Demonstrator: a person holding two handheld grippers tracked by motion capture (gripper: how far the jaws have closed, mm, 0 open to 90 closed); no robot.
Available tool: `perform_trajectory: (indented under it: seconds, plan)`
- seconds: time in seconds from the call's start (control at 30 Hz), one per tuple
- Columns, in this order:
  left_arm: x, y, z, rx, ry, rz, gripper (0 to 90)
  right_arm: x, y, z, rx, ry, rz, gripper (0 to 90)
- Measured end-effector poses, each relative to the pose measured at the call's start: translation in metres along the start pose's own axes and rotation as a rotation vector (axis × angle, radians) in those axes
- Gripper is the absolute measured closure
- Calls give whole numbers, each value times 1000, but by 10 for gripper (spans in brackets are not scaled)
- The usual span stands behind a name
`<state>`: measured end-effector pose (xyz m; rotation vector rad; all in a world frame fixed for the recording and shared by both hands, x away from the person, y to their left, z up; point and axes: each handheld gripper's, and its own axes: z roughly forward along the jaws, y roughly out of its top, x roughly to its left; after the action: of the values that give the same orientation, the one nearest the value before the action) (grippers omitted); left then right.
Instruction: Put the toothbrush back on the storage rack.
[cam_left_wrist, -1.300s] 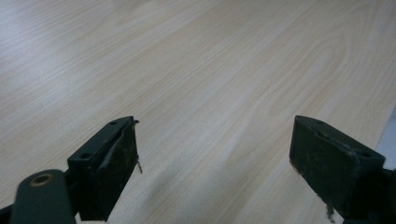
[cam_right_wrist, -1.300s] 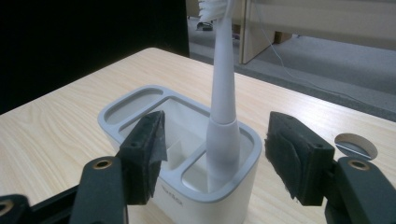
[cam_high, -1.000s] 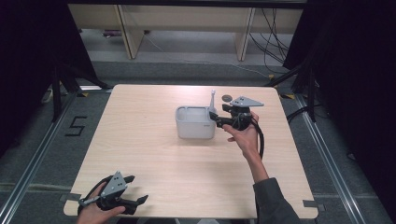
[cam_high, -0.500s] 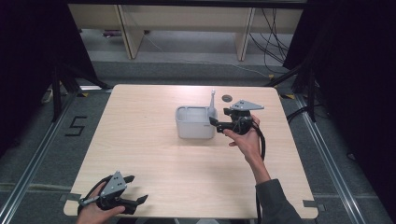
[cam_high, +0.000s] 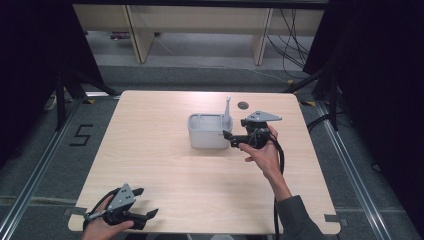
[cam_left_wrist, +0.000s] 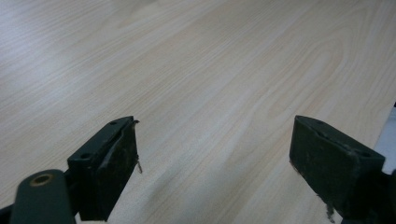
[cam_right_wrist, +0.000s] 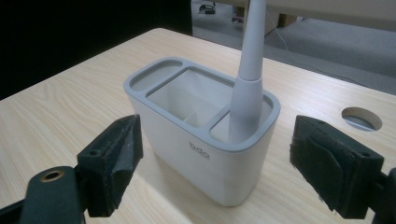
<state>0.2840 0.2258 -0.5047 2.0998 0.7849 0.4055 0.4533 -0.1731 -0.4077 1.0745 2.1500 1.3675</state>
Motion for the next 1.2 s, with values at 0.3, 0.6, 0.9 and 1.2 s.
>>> perform_trajectory:
  seconds: [0.3,0.6,0.9,1.2]
  plan:
    - [-1,0,1,-14,-4,-24,147,6,-5,-3,6,11,-4,179]
    - [-1,0,1,-15,1,-17,147,11,-10,-7,9,33,-42,179]
    - [-1,0,1,-14,1,-20,147,15,-18,-10,21,33,-52,180]
    - [-2,0,1,-16,-1,-25,147,23,-27,-11,38,74,-50,179]
